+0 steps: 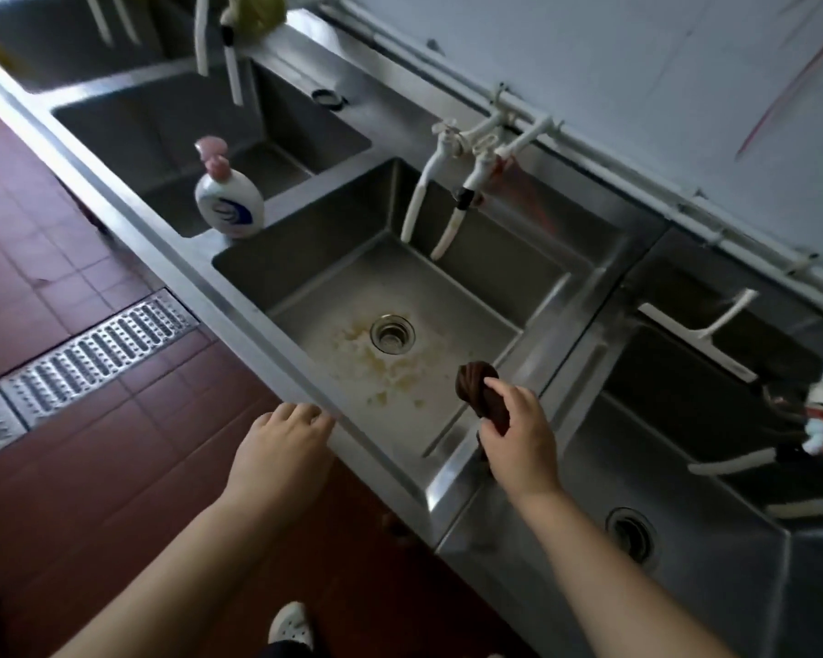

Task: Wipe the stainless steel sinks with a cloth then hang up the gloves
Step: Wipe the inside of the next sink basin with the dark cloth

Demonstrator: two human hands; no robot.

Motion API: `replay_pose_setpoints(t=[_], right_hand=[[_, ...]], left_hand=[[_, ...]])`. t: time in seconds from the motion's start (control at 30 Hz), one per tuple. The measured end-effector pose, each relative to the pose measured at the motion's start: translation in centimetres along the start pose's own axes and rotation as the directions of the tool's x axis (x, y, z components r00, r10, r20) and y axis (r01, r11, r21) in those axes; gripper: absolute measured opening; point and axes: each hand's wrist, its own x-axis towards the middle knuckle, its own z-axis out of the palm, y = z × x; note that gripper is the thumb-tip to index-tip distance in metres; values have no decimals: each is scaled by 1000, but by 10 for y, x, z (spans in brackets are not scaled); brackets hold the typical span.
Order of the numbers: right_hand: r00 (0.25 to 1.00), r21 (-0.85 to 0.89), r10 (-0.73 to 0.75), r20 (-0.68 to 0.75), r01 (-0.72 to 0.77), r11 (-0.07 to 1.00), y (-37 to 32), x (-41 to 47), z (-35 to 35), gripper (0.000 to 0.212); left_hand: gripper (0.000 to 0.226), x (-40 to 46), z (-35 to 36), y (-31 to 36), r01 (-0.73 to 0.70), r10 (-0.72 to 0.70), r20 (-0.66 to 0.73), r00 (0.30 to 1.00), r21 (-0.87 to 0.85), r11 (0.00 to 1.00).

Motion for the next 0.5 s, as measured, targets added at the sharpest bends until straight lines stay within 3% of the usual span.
replay_pose_setpoints(t=[0.2, 0.5], right_hand=[[999, -6, -31, 9, 31, 999, -57, 19, 42, 46], [993, 14, 86, 77, -87, 996, -45, 72, 97, 46]], left_hand=[[41, 19, -25, -71, 8, -8, -17, 1000, 15, 1000], [45, 94, -4, -103, -20, 21, 79, 997, -8, 1000]])
